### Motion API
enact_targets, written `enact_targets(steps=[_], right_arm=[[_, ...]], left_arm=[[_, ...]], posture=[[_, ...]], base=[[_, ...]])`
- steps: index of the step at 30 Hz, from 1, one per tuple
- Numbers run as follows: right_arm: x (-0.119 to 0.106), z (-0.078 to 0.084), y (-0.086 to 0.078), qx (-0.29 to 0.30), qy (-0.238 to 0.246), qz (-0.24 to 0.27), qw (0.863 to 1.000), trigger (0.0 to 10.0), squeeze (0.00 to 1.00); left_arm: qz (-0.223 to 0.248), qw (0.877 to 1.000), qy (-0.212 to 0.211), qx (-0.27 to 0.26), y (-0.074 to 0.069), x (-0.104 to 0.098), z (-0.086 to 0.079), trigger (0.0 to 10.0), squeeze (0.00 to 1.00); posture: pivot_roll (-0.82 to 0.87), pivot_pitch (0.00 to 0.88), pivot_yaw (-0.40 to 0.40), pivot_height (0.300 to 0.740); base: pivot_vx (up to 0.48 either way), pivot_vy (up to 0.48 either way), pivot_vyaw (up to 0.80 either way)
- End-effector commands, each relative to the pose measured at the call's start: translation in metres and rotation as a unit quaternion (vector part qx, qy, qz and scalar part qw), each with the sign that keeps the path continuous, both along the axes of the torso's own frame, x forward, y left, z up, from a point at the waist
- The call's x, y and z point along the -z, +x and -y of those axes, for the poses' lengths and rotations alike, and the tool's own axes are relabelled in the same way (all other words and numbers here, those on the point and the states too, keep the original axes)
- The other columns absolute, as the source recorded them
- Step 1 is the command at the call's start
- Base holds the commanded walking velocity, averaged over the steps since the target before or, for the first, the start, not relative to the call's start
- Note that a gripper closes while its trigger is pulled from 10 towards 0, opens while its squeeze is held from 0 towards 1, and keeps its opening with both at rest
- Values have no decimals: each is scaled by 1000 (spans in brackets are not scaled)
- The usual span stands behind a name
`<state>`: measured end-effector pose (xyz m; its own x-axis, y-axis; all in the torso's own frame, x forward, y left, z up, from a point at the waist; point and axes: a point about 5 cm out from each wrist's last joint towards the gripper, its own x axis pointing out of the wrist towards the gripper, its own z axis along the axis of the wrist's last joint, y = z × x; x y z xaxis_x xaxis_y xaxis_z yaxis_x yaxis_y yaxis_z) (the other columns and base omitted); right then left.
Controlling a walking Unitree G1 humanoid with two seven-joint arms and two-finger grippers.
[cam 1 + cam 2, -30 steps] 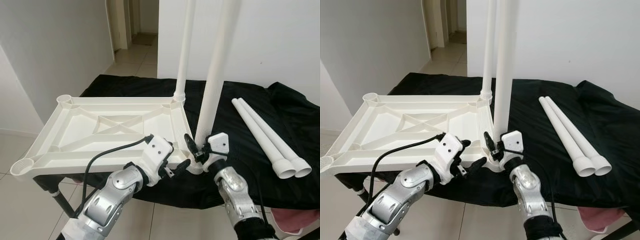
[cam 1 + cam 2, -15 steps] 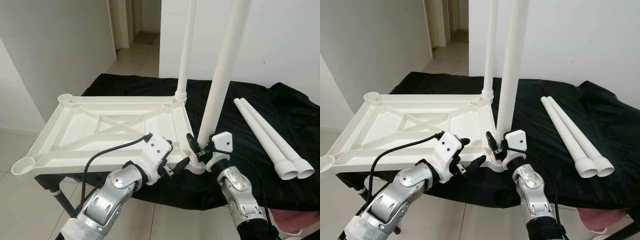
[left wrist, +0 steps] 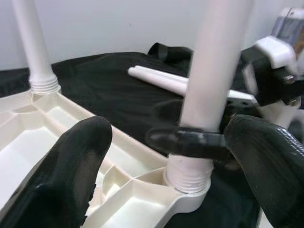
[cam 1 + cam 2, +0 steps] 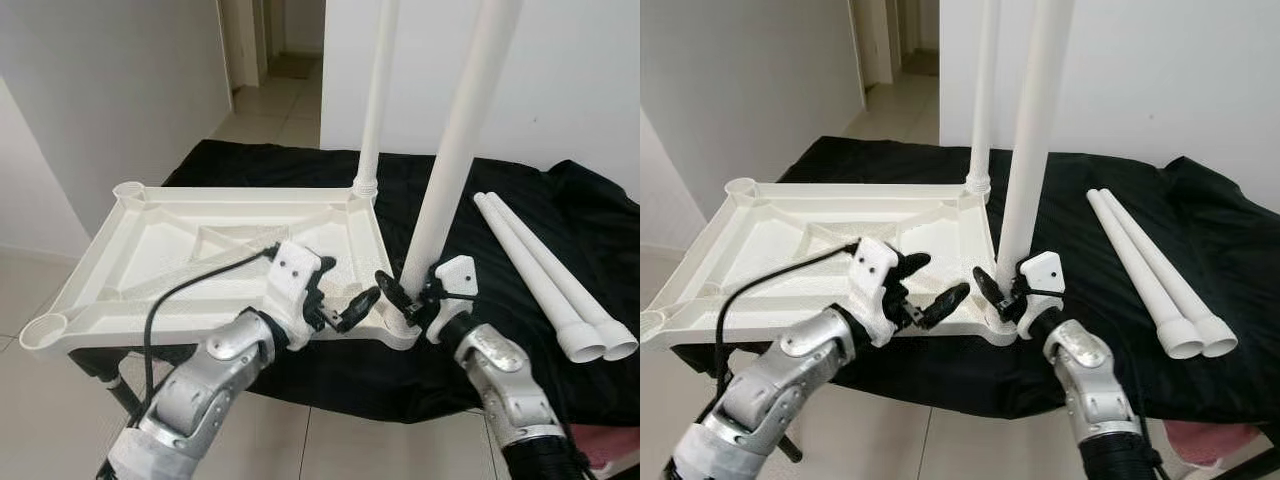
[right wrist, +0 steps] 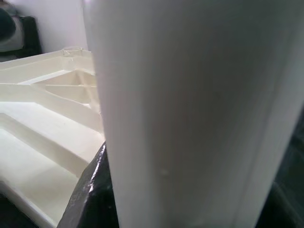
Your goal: Building children table
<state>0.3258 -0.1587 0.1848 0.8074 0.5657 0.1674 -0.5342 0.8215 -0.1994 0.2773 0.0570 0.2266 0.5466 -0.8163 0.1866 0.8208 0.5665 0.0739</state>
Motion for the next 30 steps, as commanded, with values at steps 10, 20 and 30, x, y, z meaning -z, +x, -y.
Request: enact_targets(steps=[10,20,30], right_arm=[[-13,5,-5,-129,-51,-49,989,10000,0],[-11,-14,-25,-261,-95,-87,957,10000,0],[-10,-23,-30,-303,-106,-97,942,10000,0]], left_arm=[[50,974,24,221,-12,-35,8,10000,0],[44,961,30,272,-13,-46,14,10000,0],[-3,928,-29,371,-25,-64,12,10000,0]], posture=[[9,82,-8,740],[1,86,-2,740],[-1,84,-3,740]], base=[[0,0,0],[0,0,0],[0,0,0]])
